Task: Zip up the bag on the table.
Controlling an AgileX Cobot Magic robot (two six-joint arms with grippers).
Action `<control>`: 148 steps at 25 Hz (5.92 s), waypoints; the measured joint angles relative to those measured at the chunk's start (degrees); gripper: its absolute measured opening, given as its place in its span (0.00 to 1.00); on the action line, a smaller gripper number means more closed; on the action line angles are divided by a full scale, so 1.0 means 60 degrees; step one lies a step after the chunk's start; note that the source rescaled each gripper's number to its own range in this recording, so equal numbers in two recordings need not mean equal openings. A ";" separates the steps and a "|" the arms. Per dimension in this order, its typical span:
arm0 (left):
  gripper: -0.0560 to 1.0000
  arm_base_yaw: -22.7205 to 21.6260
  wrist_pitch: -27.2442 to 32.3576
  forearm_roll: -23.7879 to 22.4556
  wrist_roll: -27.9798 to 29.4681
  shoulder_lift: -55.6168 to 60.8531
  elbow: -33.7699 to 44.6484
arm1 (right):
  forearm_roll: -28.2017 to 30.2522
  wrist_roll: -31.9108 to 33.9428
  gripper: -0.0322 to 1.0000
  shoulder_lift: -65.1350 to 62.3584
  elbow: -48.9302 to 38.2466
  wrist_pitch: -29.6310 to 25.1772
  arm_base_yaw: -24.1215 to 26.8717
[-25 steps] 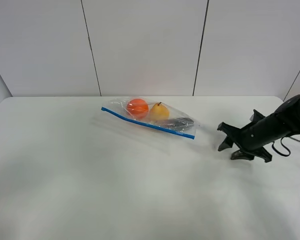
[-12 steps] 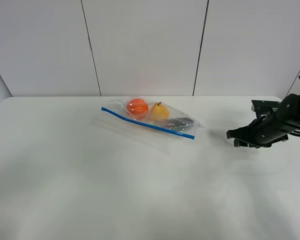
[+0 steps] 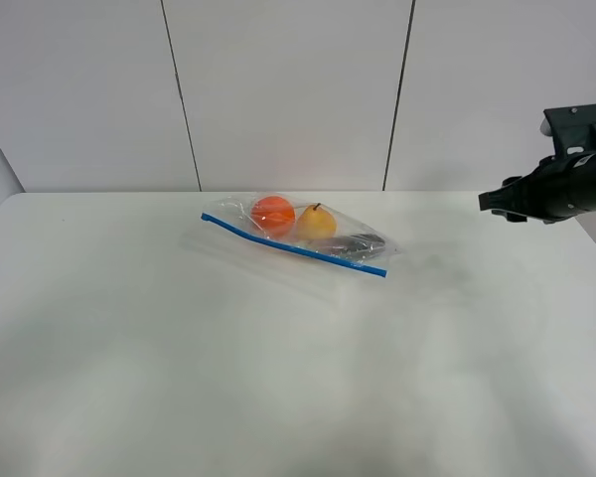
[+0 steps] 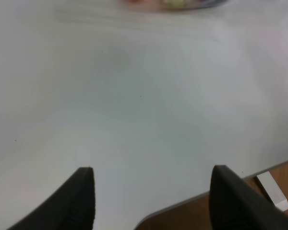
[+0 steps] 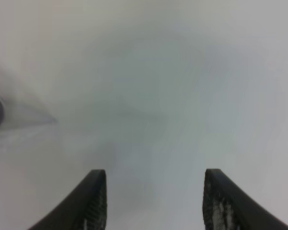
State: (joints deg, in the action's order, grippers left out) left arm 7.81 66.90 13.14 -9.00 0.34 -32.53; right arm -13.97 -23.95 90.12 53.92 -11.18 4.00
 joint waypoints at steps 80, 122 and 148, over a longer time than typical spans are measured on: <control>0.81 0.0000 0.0000 0.0000 0.0000 0.0000 0.0000 | -0.0123 0.0104 0.69 -1.1284 -0.0008 -0.7834 0.0000; 0.81 0.0000 0.0000 0.0000 0.0000 0.0000 0.0000 | 0.1468 0.3157 0.69 -1.5069 -0.4132 -0.7927 0.0000; 0.81 0.0000 0.0000 0.0000 0.0000 0.0000 0.0000 | 0.1461 0.3453 0.69 -1.5069 -0.4342 -0.7872 0.0000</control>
State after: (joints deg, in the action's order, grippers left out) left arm 7.81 66.90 13.14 -9.00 0.34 -32.53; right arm -5.21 -3.23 -0.29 27.86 -58.42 4.00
